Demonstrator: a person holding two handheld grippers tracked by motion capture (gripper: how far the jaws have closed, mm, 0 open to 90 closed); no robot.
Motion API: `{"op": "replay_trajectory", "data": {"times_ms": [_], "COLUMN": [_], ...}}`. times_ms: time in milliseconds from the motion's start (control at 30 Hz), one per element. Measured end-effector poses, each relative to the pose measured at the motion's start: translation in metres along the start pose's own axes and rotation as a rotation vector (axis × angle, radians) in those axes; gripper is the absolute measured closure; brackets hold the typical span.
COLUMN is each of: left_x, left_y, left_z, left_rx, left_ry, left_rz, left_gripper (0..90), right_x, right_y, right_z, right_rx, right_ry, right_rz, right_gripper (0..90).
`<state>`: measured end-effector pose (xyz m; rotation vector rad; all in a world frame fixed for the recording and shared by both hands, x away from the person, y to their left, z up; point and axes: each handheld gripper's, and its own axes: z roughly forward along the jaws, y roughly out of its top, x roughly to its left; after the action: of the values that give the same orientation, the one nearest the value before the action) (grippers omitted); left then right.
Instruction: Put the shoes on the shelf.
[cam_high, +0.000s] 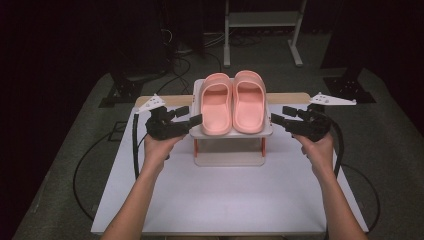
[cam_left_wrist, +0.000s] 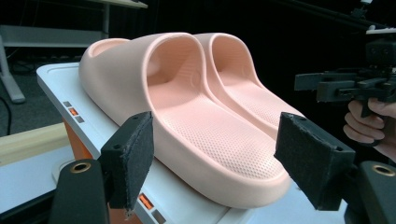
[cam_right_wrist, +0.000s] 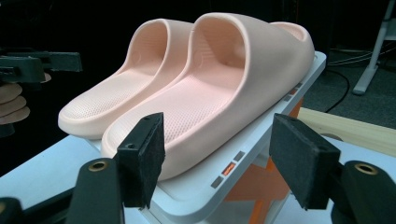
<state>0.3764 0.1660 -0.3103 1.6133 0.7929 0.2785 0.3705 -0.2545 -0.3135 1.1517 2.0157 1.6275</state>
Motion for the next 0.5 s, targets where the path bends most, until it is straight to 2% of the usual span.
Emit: {"op": "replay_trajectory", "data": {"times_ms": [233,500], "left_x": [-0.002,-0.003], "left_y": [-0.007,-0.014], "left_z": [-0.003,-0.010], "left_rx": [-0.001,-0.009], "left_ry": [0.010,0.004], "left_rz": [0.000,-0.009], "left_gripper": [21.1,18.0], "right_x": [0.000,-0.001], "right_y": [-0.007,-0.014], "right_z": [-0.005,-0.009], "right_rx": [-0.016,-0.014], "right_ry": [-0.001,0.005], "right_rz": [0.004,0.009], "right_gripper": [32.4,30.9]}}
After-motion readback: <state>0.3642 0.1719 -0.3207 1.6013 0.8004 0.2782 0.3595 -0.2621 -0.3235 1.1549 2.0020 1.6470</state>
